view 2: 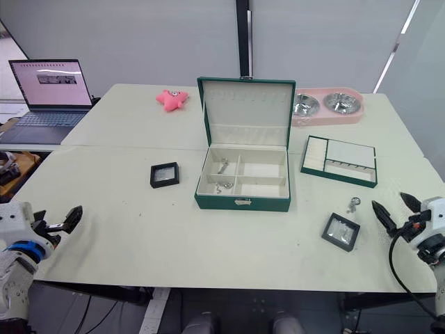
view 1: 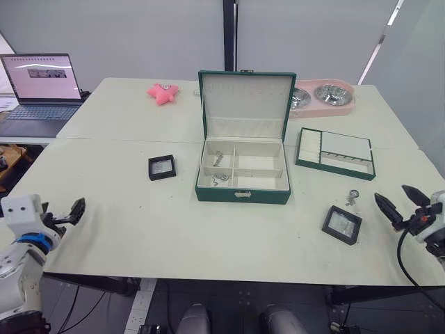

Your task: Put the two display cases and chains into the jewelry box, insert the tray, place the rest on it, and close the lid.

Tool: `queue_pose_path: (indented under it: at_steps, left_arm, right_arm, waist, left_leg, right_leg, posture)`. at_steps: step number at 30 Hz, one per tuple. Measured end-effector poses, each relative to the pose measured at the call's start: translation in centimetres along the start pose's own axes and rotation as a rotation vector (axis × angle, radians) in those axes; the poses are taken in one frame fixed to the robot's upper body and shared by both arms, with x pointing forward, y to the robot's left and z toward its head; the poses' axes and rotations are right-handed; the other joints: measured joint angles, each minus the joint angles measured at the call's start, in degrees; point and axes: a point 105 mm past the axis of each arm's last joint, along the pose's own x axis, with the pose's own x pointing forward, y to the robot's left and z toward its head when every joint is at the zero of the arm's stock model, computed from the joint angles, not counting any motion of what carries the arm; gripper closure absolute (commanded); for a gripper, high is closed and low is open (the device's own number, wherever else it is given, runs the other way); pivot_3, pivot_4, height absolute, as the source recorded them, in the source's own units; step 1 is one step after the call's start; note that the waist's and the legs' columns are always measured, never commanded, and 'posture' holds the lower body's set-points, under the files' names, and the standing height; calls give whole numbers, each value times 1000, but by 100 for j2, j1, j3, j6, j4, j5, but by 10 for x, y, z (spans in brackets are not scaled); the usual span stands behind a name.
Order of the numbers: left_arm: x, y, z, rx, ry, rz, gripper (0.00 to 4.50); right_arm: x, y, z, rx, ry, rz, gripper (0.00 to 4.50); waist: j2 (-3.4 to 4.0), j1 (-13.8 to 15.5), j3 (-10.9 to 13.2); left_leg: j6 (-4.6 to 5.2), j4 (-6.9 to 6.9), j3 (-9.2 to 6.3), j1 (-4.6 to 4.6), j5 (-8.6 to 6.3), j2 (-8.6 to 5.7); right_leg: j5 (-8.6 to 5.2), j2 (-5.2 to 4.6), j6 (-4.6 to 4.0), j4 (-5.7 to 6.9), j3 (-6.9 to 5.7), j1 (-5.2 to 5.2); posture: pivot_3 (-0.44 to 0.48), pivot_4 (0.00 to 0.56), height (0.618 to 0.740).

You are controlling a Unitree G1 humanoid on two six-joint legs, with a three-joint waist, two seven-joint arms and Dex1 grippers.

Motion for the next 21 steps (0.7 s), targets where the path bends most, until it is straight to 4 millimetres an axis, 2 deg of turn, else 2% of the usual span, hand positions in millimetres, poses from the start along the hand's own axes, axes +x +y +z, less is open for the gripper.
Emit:
queue_pose_path:
  at_steps: [9,14,21]
  left_arm:
    - [20,-51,23,98,-15,-326,23]
    - [39,-92,44,247,-30,-555,23]
    - [59,-115,39,361,45,-717,23]
  right_arm:
    - [27,82,36,-18,-44,362,0]
    - [38,141,58,-40,-71,598,0]
    - [43,173,63,-59,-50,749,0]
  waist:
    - [0,8,0]
    - [0,8,0]
    - [-3,0,2]
  left_leg:
    - [0,2,-3,-3,0,-2]
    - [0,4,-3,-6,0,-3]
    - [0,8,1,-18,1,-2]
  right_leg:
    - [0,0,0,4,-3,-4]
    - [0,3,0,6,-4,-7]
    - [0,10,0,28,1,-38]
  posture:
    - [0,150,740]
    - [0,150,740]
    - [0,150,740]
